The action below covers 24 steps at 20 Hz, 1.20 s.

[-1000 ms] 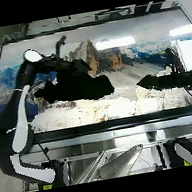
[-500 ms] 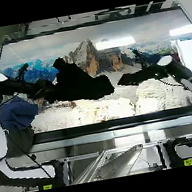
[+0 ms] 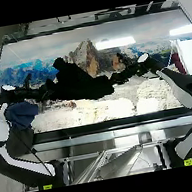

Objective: Fold the shirts.

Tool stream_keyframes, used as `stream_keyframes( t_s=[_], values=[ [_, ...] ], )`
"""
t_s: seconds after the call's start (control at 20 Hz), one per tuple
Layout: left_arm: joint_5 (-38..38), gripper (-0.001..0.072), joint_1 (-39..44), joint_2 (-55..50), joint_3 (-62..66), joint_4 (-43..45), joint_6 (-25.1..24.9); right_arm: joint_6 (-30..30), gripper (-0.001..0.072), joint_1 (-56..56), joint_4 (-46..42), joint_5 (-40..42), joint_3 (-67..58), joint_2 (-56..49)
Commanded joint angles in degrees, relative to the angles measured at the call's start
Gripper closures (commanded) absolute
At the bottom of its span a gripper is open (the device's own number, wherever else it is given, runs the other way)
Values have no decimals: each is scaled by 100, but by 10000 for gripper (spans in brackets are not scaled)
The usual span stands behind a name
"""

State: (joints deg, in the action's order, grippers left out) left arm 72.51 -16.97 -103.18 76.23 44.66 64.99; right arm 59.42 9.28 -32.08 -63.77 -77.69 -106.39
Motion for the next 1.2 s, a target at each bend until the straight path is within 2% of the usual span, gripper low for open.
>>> stream_keyframes(
  t_s=[0.0,0.05,0.1,0.15,0.35,0.5,0.65,0.8,0.9,1.15],
  values=[
    [256,308,-4,-319,479,-129,-103,-234,419,186,402,-118,-92,-251],
    [260,432,9,-310,549,-129,-92,-295,468,214,505,-118,-92,-258],
    [297,605,9,-313,603,-127,-92,-398,681,221,647,-118,-92,-260],
    [341,706,4,-310,649,-129,-96,-446,690,221,820,-120,-92,-260],
    [540,705,4,-197,848,-136,-92,-863,691,212,1519,-131,-94,-184],
    [579,700,4,369,846,-409,-188,-1095,692,186,1786,-378,-210,227],
    [723,700,4,1307,960,-1296,-527,-1172,691,-31,2044,-573,-503,1182],
    [846,699,136,2374,1707,-1488,-540,-1366,691,-367,2037,-503,-824,2542],
    [737,699,247,3021,2404,-1491,-529,-1604,691,-577,2031,-153,-903,3569],
    [236,689,339,4166,3681,-1471,-291,-2417,692,-824,1674,1429,-905,5799]
  ],
)
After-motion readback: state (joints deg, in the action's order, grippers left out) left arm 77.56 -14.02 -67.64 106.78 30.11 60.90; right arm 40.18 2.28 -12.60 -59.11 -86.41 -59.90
